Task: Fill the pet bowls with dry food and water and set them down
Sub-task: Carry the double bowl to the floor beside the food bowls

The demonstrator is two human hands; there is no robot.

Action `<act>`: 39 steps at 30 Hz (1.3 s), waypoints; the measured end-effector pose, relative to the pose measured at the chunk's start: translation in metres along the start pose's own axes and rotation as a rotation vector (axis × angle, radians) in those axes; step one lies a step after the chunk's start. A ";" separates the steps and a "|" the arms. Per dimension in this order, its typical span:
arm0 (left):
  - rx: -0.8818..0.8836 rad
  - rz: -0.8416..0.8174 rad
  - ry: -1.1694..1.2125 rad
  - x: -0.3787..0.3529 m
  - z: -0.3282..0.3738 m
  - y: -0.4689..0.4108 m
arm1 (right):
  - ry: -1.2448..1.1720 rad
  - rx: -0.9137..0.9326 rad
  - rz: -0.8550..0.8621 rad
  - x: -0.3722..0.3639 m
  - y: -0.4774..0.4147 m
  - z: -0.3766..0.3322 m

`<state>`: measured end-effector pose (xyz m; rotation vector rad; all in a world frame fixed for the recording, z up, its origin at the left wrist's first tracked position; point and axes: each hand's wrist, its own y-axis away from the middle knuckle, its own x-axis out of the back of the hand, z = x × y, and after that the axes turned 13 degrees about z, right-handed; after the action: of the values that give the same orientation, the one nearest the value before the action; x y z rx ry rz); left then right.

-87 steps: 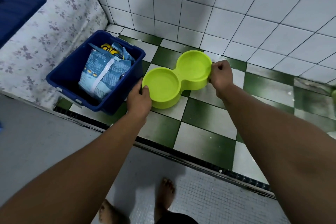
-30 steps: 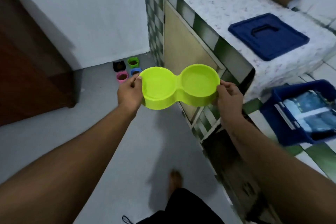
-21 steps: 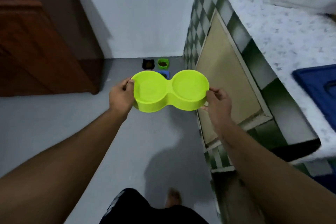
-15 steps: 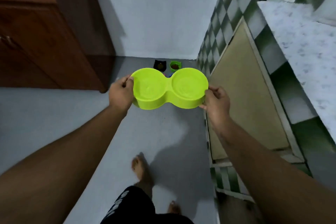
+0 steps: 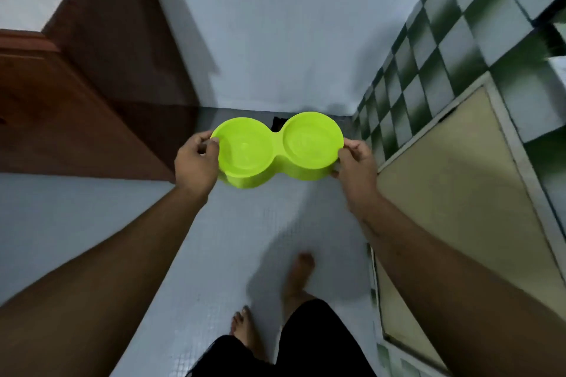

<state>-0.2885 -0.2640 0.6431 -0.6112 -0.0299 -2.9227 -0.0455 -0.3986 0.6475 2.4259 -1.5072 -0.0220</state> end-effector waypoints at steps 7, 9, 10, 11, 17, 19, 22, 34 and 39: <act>0.125 0.097 -0.007 -0.073 -0.032 -0.087 | 0.083 0.014 -0.088 -0.105 -0.122 0.013; 0.173 0.126 0.013 -0.095 -0.051 -0.110 | 0.123 0.036 -0.119 -0.134 -0.154 0.023; 0.198 0.139 0.023 -0.106 -0.062 -0.122 | 0.137 0.041 -0.131 -0.148 -0.171 0.031; 0.224 0.150 0.026 -0.117 -0.073 -0.132 | 0.148 0.044 -0.144 -0.162 -0.187 0.039; 0.414 0.145 0.041 -0.177 -0.139 -0.180 | 0.251 0.089 -0.194 -0.247 -0.277 0.091; 0.460 0.137 0.053 -0.194 -0.154 -0.193 | 0.263 0.094 -0.216 -0.277 -0.303 0.113; 0.530 0.128 0.070 -0.229 -0.190 -0.216 | 0.265 0.109 -0.224 -0.319 -0.342 0.150; 0.650 -0.033 0.096 -0.354 -0.402 -0.290 | 0.306 0.262 -0.397 -0.471 -0.477 0.346; 0.629 -0.052 0.112 -0.395 -0.457 -0.309 | 0.332 0.294 -0.386 -0.511 -0.512 0.409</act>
<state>-0.1605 0.0765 0.0701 -0.3392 -0.9154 -2.7476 0.1047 0.1683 0.0591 2.7396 -0.9402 0.5301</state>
